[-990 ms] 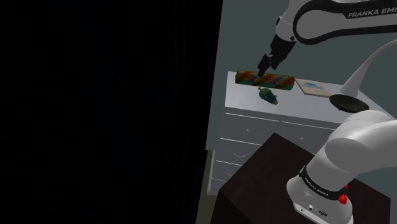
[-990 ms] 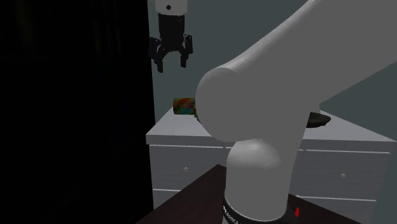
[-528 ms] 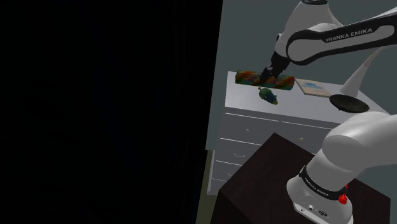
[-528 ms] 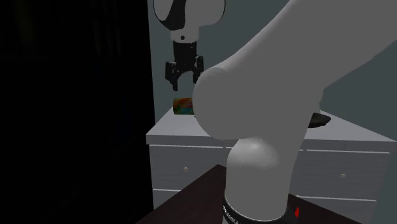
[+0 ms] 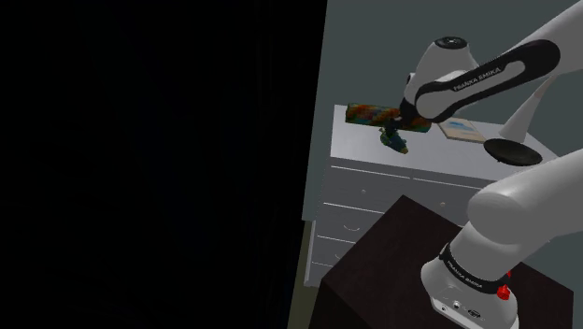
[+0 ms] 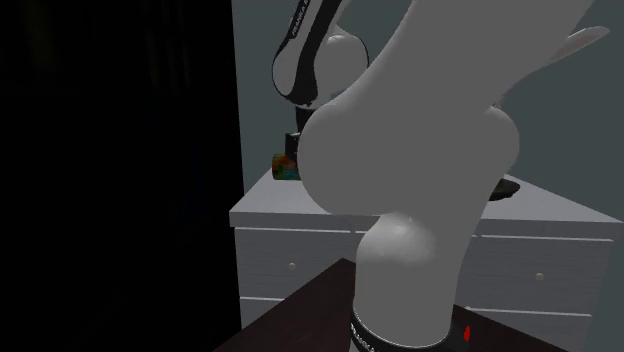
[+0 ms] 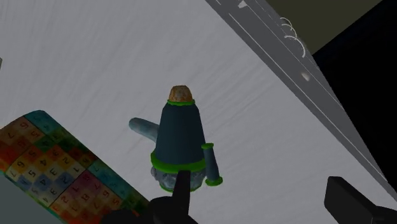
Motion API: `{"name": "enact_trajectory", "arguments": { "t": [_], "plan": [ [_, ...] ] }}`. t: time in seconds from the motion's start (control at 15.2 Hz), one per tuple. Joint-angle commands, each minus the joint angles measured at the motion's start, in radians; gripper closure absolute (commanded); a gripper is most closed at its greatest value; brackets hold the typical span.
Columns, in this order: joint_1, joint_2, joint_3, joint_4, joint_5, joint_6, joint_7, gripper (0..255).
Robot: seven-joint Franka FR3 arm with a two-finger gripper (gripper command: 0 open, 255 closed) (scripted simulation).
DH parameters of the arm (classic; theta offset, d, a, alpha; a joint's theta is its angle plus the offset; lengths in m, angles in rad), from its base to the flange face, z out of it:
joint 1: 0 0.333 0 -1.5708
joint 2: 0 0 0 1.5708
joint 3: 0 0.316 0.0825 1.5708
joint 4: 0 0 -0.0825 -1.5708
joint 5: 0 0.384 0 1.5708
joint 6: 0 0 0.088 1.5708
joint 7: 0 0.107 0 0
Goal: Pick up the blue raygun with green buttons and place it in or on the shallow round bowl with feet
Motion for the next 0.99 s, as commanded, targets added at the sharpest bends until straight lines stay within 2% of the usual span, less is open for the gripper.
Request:
{"name": "enact_trajectory", "arguments": {
  "t": [0.0, 0.33, 0.92],
  "plan": [
    [-0.034, 0.078, -0.014, 0.009, -0.041, 0.082, 0.015, 0],
    [-0.13, 0.286, -0.039, 0.062, -0.162, 0.266, 0.075, 0],
    [-0.173, 0.458, -0.04, 0.123, -0.274, 0.389, 0.177, 0]
  ]
}}
